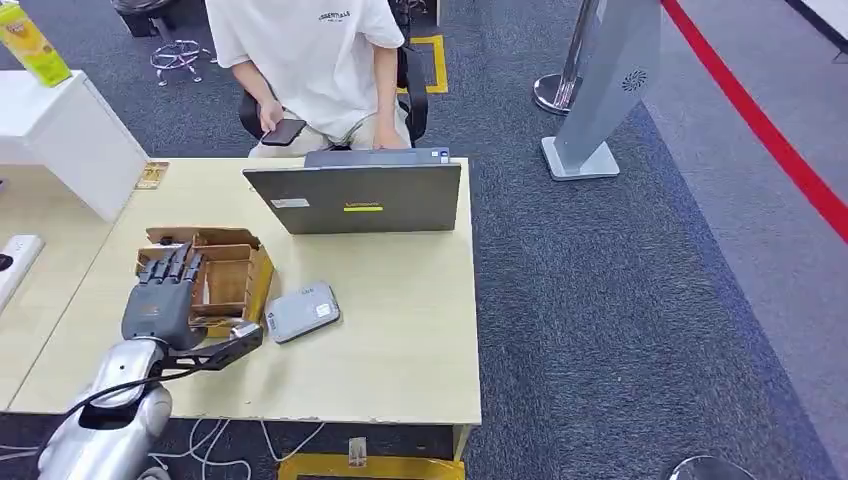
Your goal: Pass the card to the sensor for recognition and then transmit it.
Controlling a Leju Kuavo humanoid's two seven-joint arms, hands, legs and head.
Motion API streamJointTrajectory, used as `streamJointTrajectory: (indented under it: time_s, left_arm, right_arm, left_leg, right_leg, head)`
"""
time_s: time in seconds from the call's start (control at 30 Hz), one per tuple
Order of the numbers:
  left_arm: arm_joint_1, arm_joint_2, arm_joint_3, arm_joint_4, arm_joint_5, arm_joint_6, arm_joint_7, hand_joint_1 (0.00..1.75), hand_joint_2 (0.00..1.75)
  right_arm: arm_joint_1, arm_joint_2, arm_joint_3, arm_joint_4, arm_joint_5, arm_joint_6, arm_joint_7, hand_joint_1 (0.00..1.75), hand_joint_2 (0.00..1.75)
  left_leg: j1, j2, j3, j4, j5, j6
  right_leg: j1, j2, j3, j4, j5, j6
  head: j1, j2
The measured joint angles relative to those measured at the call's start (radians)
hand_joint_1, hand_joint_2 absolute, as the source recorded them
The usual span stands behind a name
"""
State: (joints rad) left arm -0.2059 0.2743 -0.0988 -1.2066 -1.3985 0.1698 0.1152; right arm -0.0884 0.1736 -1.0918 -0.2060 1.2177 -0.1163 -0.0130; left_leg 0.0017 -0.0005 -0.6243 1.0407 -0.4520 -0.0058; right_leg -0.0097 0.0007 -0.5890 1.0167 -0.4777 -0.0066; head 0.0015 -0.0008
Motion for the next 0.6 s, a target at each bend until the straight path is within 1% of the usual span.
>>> streamJointTrajectory:
  time_s: [0.3, 0.6]
  left_arm:
    - [0.027, -0.005, -0.014, -0.021, 0.035, 0.003, -0.031, 0.00, 1.75]
    - [0.058, -0.005, -0.015, -0.058, 0.040, 0.002, -0.031, 0.00, 1.75]
  right_arm:
    - [0.001, 0.000, 0.000, 0.000, -0.003, 0.000, -0.005, 0.00, 1.75]
    - [0.001, 0.000, 0.000, 0.000, -0.003, 0.000, -0.006, 0.00, 1.75]
  left_leg:
    - [0.000, 0.000, 0.000, 0.000, 0.000, 0.000]
    - [0.000, 0.000, 0.000, 0.000, 0.000, 0.000]
  right_leg:
    - [0.000, 0.000, 0.000, 0.000, 0.000, 0.000]
    - [0.000, 0.000, 0.000, 0.000, 0.000, 0.000]
  head:
    - [0.000, 0.000]
    - [0.000, 0.000]
